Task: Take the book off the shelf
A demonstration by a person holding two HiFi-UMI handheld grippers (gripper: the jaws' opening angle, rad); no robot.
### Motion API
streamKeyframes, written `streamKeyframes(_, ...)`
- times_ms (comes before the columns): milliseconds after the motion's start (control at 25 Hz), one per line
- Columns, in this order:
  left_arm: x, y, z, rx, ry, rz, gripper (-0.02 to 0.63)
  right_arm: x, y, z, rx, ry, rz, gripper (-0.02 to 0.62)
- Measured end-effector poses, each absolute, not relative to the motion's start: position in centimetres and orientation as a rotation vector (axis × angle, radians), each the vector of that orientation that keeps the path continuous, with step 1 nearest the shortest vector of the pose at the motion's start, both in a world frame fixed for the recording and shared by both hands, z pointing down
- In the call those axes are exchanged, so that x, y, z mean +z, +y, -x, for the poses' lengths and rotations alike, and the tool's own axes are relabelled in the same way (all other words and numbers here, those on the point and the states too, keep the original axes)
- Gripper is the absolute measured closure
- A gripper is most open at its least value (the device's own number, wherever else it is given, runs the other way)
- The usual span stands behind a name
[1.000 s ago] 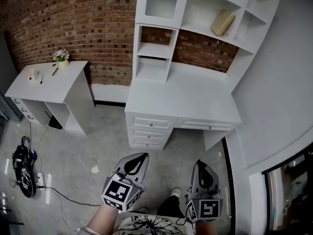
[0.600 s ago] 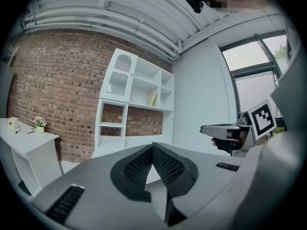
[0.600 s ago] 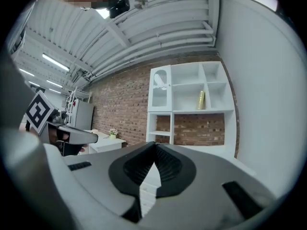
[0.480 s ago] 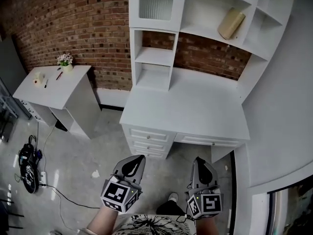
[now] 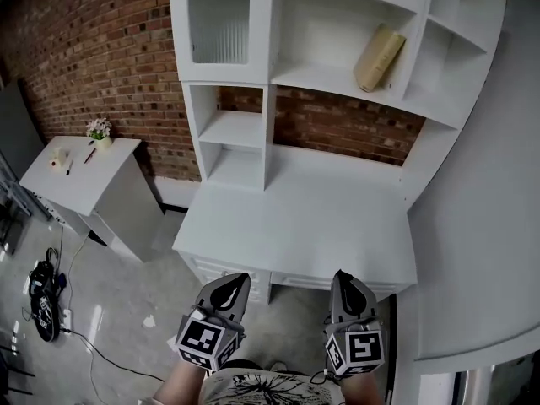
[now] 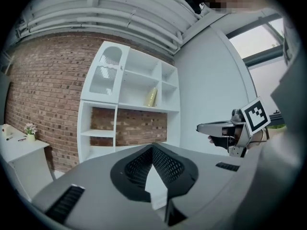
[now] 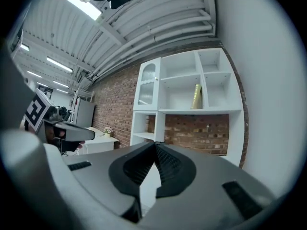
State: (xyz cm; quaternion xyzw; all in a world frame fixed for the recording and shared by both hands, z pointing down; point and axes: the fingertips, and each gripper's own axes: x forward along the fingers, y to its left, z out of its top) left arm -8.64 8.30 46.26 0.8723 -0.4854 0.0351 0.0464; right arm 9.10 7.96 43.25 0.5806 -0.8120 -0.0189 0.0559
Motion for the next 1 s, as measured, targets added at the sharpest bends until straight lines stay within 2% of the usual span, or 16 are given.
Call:
streamKeyframes(520,47.7,-6.7,3.3,0.099,-1.383,-2.692,0.606,44.8,-5.5,-13.9,-0.061,-2.415,-1.811,0.594)
streamKeyframes(1000,41.2,-23.2,2.2,0.062,-1.304,-2.840,0.606,37.5,-21.4,-16.4,-0.118,-2.305,-1.992,0.594)
